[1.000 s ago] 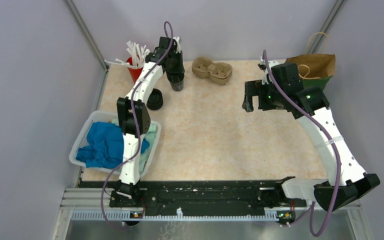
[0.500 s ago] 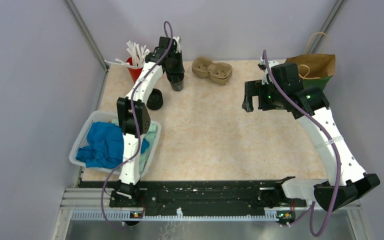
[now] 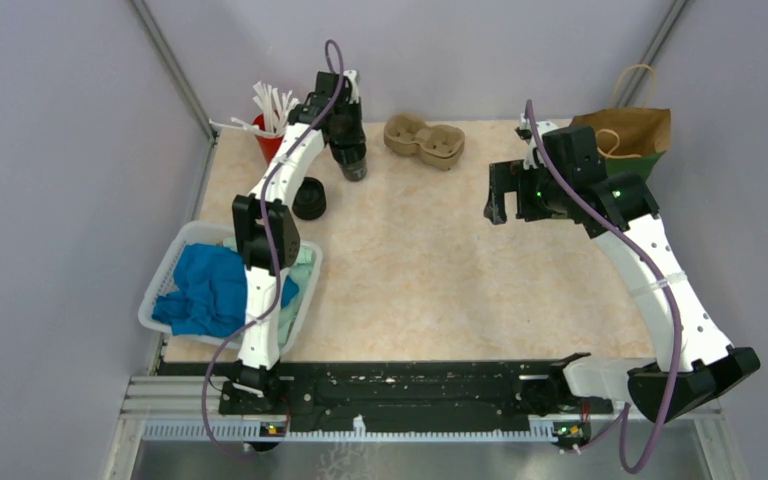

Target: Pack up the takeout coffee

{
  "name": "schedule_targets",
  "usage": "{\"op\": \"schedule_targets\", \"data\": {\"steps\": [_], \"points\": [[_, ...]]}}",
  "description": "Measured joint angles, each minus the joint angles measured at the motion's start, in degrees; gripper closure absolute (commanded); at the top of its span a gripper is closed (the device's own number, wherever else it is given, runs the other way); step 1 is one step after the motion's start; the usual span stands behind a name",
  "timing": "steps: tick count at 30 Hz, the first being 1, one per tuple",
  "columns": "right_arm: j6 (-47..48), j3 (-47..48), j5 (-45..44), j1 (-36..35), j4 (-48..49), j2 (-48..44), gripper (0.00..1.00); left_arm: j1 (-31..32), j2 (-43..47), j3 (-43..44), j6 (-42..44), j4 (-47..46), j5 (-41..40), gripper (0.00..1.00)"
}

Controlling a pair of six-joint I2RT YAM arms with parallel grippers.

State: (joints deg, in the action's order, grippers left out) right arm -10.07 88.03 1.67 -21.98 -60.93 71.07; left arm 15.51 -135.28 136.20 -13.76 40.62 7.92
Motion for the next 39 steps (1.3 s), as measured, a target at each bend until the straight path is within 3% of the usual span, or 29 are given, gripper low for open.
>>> {"op": "schedule_targets", "data": {"steps": [12, 28, 39], "points": [[0.00, -0.31, 0.42, 0.00, 0.04, 0.04, 0.01, 0.92, 0.20, 0.48, 2.05, 0.26, -5.16, 1.00], [-0.02, -0.39, 0.98, 0.00, 0.04, 0.04, 0.01, 8.33, 0.57, 0.48, 11.47, 1.73, -21.09, 1.00], [0.00, -0.42, 0.94, 0.00, 0.04, 0.04, 0.01, 7.80, 0.94, 0.81, 11.15, 1.97, -18.93, 1.00]]}}
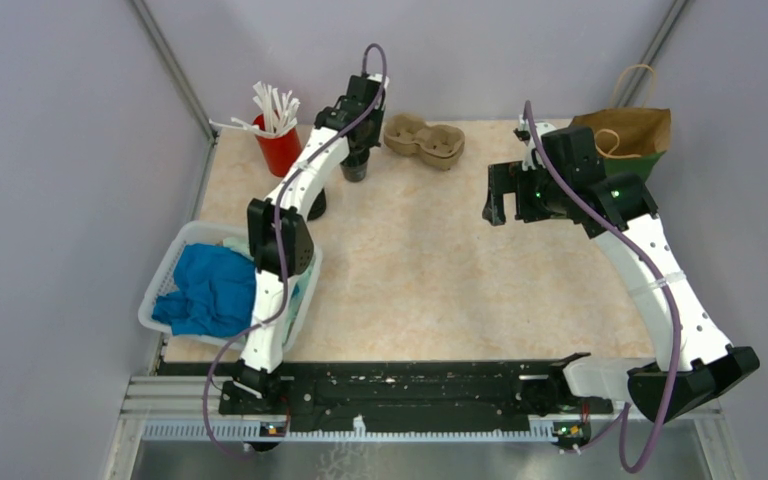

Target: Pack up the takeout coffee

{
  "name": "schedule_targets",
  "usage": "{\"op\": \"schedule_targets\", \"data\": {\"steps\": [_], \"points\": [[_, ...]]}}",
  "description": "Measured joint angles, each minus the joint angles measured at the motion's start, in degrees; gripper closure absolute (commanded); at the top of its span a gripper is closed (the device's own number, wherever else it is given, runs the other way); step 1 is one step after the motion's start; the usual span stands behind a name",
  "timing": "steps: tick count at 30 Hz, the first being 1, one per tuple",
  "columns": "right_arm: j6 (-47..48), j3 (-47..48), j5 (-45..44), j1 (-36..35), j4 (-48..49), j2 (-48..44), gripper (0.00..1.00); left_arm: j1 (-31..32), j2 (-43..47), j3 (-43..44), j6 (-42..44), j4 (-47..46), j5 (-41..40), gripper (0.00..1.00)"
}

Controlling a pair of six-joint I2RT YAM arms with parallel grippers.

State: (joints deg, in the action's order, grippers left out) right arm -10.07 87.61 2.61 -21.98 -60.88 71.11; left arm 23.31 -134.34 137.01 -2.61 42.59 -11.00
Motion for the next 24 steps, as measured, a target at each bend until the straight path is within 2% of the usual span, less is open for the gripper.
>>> {"op": "schedule_targets", "data": {"steps": [13, 24], "points": [[0.00, 0.00, -0.04, 0.00, 0.00, 0.00, 0.01, -5.25, 0.00, 0.98, -8.74, 0.15, 11.74, 0.99], [0.00, 0.00, -0.07, 0.00, 0.00, 0.00, 0.01, -6.78, 0.00, 1.01, -13.68, 0.04, 19.08, 0.95]]}}
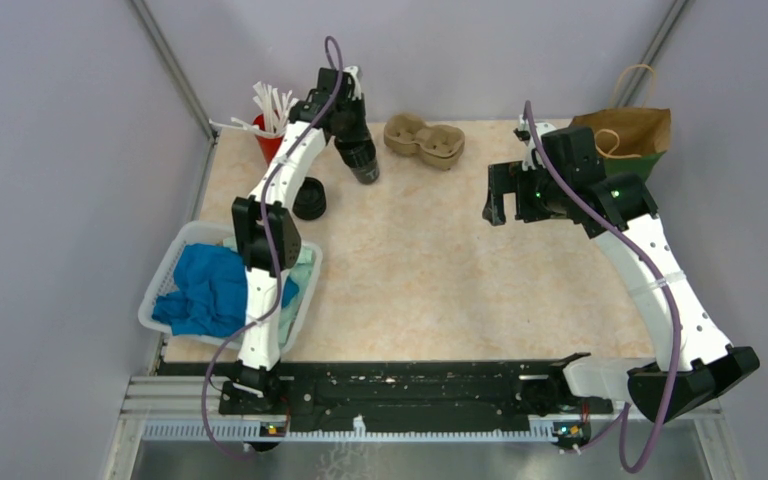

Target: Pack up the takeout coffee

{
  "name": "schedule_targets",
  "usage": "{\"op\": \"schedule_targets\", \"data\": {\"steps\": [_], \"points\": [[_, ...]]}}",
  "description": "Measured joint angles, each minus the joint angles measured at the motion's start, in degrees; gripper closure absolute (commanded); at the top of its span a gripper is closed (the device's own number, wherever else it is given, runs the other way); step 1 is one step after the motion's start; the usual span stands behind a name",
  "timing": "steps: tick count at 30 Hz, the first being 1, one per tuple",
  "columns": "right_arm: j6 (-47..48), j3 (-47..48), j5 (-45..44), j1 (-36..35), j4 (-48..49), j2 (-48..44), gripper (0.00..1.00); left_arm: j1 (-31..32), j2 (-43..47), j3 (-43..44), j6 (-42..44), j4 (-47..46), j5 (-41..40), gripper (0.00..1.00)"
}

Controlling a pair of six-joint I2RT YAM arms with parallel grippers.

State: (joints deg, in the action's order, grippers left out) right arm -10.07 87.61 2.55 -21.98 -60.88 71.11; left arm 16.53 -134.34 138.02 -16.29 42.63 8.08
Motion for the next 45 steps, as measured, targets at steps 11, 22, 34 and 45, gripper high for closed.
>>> {"op": "schedule_targets", "data": {"steps": [11, 22, 34, 45], "points": [[0.00, -0.68, -0.11, 0.00, 0.02, -0.02, 0.01, -1.03, 0.00, 0.00, -1.79, 0.22, 3.08, 0.98], [0.00, -0.98, -0.07, 0.00, 0.07, 0.00, 0.01, 3.67, 0.00, 0.00, 4.33, 2.14, -4.22, 0.92], [-0.02, -0.98, 0.13, 0.00, 0.09, 0.00, 0.01, 5.97, 0.00, 0.00, 6.38, 2.58, -5.42, 0.53], [-0.02, -0.98, 0.20, 0.00, 0.09, 0.00, 0.01, 4.59, 3.15, 0.00, 3.32, 4.79, -8.50, 0.41]]}}
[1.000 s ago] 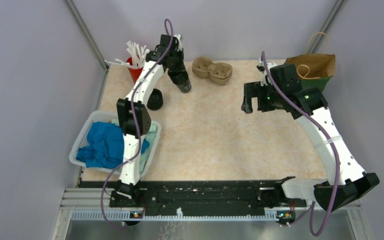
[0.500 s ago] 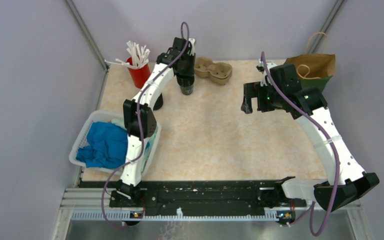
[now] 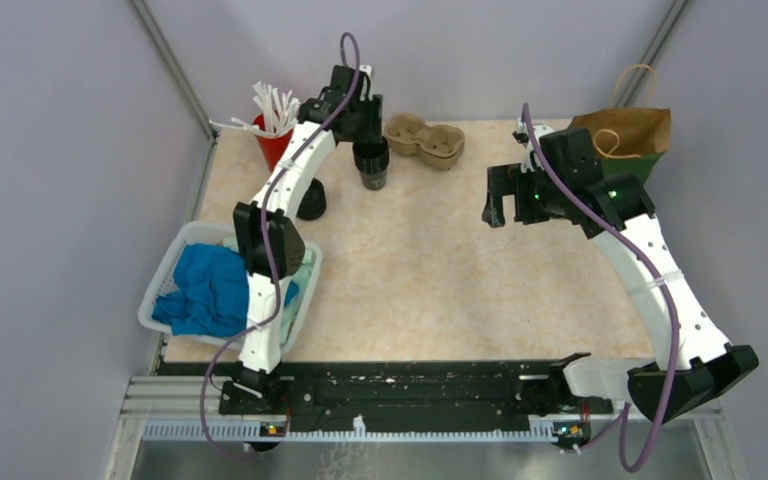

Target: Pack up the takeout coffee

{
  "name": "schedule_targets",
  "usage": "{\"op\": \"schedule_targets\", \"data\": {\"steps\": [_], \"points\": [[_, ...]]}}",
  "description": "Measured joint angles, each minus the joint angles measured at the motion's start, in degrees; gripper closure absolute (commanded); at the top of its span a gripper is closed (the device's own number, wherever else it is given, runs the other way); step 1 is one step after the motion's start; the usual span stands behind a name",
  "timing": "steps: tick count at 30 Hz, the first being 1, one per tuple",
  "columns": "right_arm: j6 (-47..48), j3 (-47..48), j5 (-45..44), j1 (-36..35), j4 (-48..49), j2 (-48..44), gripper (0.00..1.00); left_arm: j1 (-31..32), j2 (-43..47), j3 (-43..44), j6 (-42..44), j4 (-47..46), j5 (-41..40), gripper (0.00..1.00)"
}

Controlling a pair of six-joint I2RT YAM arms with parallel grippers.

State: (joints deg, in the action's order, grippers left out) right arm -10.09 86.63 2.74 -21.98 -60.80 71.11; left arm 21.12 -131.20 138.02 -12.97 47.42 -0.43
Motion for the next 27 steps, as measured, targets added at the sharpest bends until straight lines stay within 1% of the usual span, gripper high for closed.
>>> {"op": "schedule_targets", "data": {"steps": [2, 5, 8, 14, 18, 23, 27], "points": [[0.00, 0.00, 0.00, 0.00, 0.00, 0.00, 0.01, -0.70, 0.85, 0.00, -0.63, 0.33, -1.55, 0.49], [0.00, 0.00, 0.02, 0.00, 0.00, 0.00, 0.01, -2.14, 1.20, 0.46, -1.62, 0.85, -3.39, 0.57], [0.00, 0.00, 0.02, 0.00, 0.00, 0.00, 0.01, -3.58, 1.20, 0.52, -2.19, 1.31, -4.37, 0.62], [0.00, 0.00, 0.00, 0.00, 0.00, 0.00, 0.01, -4.70, 1.16, 0.55, -2.69, 2.36, -4.98, 0.68], [0.00, 0.00, 0.00, 0.00, 0.00, 0.00, 0.01, -4.50, 0.90, 0.70, -3.06, 2.71, -4.70, 0.66], [0.00, 0.00, -0.02, 0.00, 0.00, 0.00, 0.01, -4.48, -0.66, 0.85, -3.52, 2.80, -3.37, 0.66], [0.02, 0.00, -0.02, 0.00, -0.02, 0.00, 0.01, -4.48, -1.55, 0.85, -3.72, 2.95, -2.54, 0.72]]}}
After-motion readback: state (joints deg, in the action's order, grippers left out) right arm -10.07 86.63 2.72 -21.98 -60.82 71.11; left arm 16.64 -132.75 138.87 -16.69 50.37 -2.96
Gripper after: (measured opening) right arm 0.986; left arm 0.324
